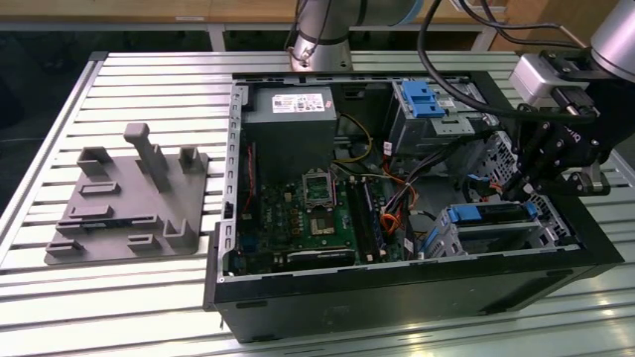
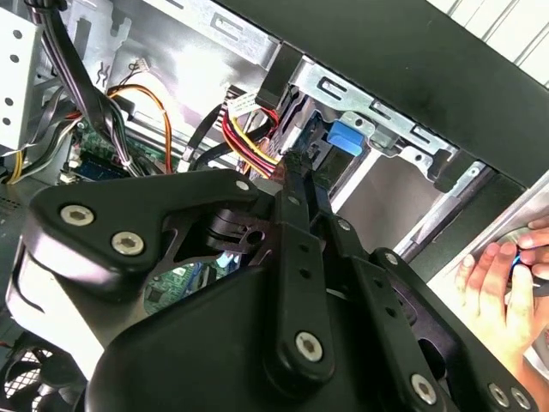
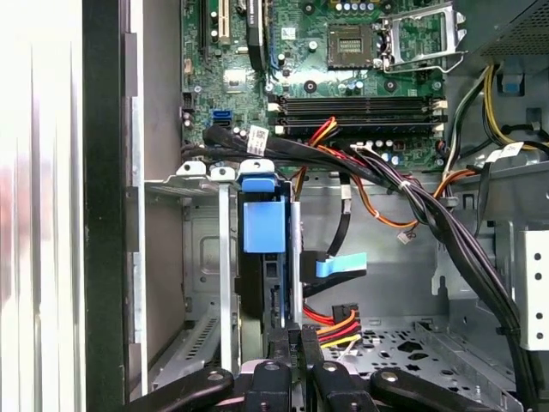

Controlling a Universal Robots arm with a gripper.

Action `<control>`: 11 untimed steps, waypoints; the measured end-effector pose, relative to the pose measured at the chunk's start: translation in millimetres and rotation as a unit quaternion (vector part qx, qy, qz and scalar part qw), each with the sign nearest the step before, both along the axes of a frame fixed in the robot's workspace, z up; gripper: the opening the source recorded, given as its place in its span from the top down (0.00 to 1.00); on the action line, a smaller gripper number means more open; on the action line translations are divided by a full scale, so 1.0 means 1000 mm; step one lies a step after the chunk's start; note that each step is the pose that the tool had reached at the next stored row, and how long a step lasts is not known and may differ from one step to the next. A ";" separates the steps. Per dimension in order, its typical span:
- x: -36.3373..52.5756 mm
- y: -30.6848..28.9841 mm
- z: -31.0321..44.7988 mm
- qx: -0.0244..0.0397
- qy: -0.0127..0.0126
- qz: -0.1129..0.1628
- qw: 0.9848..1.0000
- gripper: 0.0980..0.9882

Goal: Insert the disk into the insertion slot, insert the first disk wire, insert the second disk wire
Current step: 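Insert the first disk wire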

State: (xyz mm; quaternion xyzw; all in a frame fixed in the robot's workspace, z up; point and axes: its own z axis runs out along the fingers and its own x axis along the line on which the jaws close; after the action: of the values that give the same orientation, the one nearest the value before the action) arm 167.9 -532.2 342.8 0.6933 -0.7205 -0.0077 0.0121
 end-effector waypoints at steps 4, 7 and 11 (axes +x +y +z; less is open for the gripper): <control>0.0000 -0.0002 -0.0003 0.000 0.000 0.000 1.000 0.93; 0.0001 -0.0010 -0.0005 0.000 0.000 0.000 1.000 0.93; 0.0001 -0.0018 -0.0010 0.000 0.000 0.000 1.000 0.93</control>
State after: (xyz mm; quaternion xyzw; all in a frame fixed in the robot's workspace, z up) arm 168.0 -534.0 341.8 0.6933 -0.7205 -0.0077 0.0121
